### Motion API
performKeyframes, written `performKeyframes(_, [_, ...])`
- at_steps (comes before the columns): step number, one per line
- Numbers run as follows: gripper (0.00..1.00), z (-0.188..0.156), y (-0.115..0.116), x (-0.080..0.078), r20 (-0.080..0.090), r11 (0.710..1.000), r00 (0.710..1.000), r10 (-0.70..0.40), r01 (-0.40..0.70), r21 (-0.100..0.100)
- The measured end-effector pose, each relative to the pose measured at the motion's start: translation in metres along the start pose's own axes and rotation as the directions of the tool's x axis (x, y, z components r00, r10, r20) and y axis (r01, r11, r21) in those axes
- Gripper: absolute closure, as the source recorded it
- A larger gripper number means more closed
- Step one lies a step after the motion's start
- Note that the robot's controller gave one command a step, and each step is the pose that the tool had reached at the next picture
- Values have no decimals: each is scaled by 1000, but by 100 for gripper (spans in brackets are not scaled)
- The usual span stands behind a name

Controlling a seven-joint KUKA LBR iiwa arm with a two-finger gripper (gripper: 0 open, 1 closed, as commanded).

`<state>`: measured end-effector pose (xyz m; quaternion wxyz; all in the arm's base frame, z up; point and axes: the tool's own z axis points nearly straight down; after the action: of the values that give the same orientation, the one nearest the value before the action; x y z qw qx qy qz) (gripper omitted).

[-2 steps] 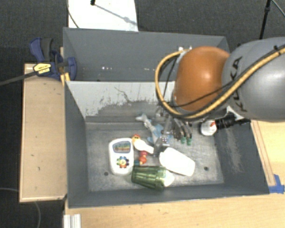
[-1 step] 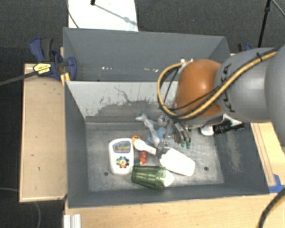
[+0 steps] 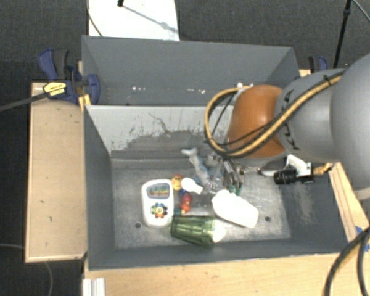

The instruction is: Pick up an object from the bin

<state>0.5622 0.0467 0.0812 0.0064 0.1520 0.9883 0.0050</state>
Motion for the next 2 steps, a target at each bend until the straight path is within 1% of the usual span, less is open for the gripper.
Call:
performKeyframes(1, [0, 3, -3, 27, 20, 1000, 1000, -12, 12, -2])
performKeyframes(2, [100, 2, -12, -21, 7, 989, 989, 147, -147, -4])
